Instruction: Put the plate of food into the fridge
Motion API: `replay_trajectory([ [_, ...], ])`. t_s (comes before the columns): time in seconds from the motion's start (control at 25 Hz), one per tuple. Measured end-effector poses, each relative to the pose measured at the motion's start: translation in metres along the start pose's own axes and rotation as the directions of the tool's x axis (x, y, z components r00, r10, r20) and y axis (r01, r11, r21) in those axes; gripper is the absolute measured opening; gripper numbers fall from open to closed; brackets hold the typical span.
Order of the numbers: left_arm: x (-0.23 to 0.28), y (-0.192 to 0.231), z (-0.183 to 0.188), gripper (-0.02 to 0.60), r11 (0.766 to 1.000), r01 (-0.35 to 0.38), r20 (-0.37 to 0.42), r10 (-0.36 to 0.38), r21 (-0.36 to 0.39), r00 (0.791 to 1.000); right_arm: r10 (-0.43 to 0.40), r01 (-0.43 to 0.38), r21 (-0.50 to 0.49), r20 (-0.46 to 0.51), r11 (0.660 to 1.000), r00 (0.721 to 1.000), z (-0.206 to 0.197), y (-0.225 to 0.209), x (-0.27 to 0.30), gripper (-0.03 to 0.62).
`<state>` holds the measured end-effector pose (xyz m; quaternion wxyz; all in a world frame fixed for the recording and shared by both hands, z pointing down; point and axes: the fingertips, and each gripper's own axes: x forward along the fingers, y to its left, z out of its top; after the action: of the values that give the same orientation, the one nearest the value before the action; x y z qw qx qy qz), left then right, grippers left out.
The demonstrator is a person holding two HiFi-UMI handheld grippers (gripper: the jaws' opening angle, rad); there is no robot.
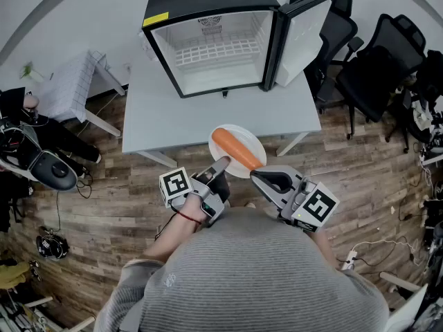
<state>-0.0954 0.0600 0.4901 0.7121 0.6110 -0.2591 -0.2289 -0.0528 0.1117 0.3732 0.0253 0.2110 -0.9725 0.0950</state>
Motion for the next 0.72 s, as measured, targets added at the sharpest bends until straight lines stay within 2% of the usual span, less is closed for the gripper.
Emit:
replay_trajectory([
  [0.08,-0.003,0.006,0.0,0.054,1.0,-0.027,-0.006,0.027,0.005,1.0,-0.008,0.008,-0.001,0.0,1.0,1.0,-0.001,0.0,0.0,0.012],
  [0.28,-0.002,0.005,0.0,0.054,1.0,-0.015,0.0,0.015,0.002,1.0,-0.036,0.036,-0.005,-0.014,0.999,0.999,-0.006,-0.007,-0.003,0.012],
  [0.36,-0.001,0.002,0.0,0.054,1.0,-0.007,-0.002,0.007,0.008,1.0,-0.035,0.035,-0.001,-0.016,0.999,0.999,-0.006,-0.008,-0.002,0.012],
  [0.48,-0.002,0.007,0.002,0.054,0.999,-0.034,-0.007,0.034,0.031,0.999,-0.032,0.032,-0.003,-0.007,0.999,0.999,-0.004,-0.009,-0.001,0.012],
  [0.72,0.001,0.004,0.002,0.054,1.0,-0.011,0.0,0.011,0.014,1.0,0.003,-0.003,0.014,0.019,1.0,1.0,0.0,-0.008,0.0,0.012],
])
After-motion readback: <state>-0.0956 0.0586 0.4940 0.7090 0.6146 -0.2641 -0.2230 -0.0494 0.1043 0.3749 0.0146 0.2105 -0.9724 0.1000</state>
